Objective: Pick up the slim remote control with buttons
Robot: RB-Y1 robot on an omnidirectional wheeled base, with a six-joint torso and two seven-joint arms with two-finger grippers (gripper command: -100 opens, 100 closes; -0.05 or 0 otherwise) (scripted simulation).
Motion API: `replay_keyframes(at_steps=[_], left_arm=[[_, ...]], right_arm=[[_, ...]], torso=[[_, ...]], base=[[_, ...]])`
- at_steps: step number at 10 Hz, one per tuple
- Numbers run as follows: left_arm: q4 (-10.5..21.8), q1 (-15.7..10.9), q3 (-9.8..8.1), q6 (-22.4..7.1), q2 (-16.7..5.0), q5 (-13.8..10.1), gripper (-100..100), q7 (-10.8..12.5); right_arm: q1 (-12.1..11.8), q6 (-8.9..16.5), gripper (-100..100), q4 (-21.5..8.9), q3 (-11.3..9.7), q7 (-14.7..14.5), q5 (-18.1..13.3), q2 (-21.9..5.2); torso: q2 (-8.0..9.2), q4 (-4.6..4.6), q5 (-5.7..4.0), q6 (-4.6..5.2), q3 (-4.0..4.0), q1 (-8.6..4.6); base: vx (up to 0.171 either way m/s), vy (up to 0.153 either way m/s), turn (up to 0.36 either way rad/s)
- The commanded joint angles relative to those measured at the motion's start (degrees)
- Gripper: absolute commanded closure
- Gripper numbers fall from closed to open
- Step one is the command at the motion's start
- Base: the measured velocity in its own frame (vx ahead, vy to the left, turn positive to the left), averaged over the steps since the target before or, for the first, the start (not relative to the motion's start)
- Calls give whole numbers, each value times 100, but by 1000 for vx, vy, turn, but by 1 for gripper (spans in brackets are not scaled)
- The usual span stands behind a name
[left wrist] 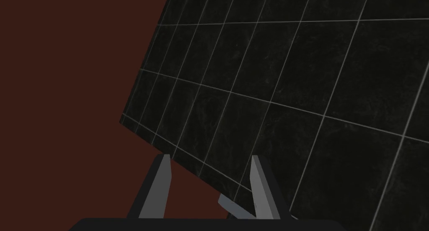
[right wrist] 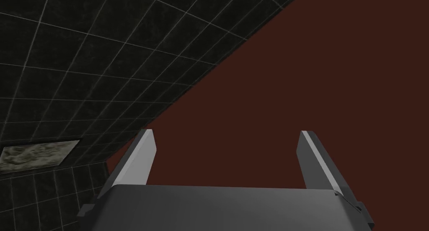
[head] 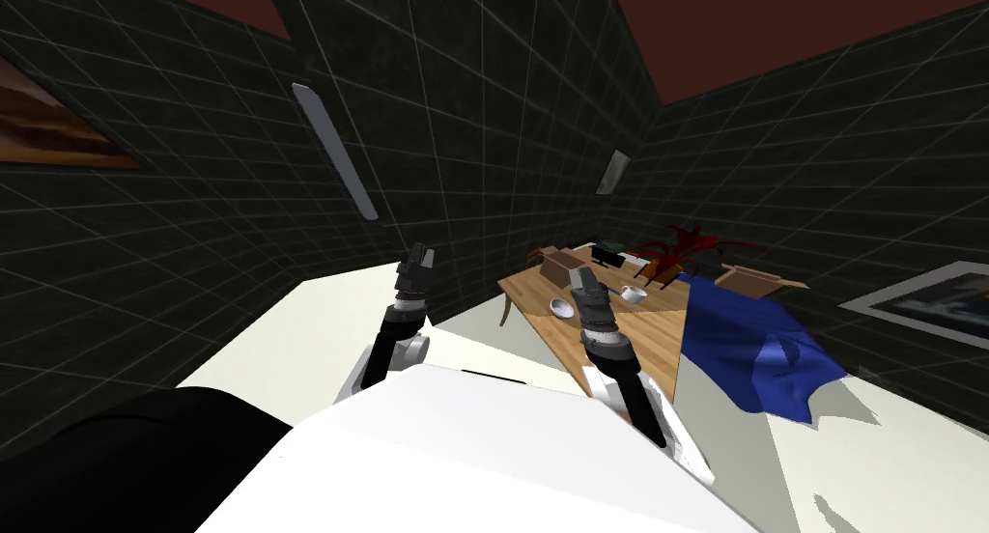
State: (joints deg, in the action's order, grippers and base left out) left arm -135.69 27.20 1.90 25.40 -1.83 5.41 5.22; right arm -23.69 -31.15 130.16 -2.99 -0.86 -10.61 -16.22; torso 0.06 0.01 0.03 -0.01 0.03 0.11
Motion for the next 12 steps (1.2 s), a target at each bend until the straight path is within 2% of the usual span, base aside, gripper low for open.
replay_keyframes(at_steps=[1, 2, 4, 5, 7, 8, 9, 10, 11, 12], left_arm=[[0, 0, 0, 0, 0, 0, 0, 0], [0, 0, 0, 0, 0, 0, 0, 0], [0, 0, 0, 0, 0, 0, 0, 0], [0, 0, 0, 0, 0, 0, 0, 0], [0, 0, 0, 0, 0, 0, 0, 0], [0, 0, 0, 0, 0, 0, 0, 0], [0, 1, -1, 0, 0, 0, 0, 0], [0, 0, -1, 0, -1, 0, 0, 0], [0, 1, -1, 0, -1, 0, 0, 0], [0, 0, -1, 0, -1, 0, 0, 0]], right_arm=[[198, -111, -100, -286, -131, -165, -258, -286], [198, -111, -100, -300, -131, -165, -258, -387], [446, -243, -100, -669, -351, -412, -631, -784], [446, -243, -100, -746, -351, -412, -646, -877], [692, -379, -100, -1160, -609, -692, -1026, -1275], [692, -379, -100, -1283, -609, -692, -1066, -1358], [813, -446, -100, -1505, -751, -843, -1284, -1559], [813, -446, -100, -1595, -751, -843, -1284, -1592], [930, -514, -100, -1810, -901, -1000, -1508, -1820], [930, -514, -100, -1923, -901, -1000, -1508, -1820]], torso=[[0, 0, 0, 0, 0, 0], [2, 0, 1, -1, 1, 2], [3, 0, -1, 1, 2, -5], [2, 1, -1, -2, 1, -5], [5, 1, -3, 1, 3, -12], [10, 2, -3, 0, 6, -13], [9, 2, -4, 6, 6, -17], [9, 2, -3, 1, 5, -16], [9, 2, -4, 7, 5, -17], [9, 2, -4, 2, 6, -19]], base=[[-23, 39, 312], [-17, 22, 90], [-23, 20, 250], [-22, 6, 130], [-36, 0, 271], [-37, -9, 125], [-36, -2, 241], [-30, -6, 116], [-36, -11, 213], [-33, -16, 133]])
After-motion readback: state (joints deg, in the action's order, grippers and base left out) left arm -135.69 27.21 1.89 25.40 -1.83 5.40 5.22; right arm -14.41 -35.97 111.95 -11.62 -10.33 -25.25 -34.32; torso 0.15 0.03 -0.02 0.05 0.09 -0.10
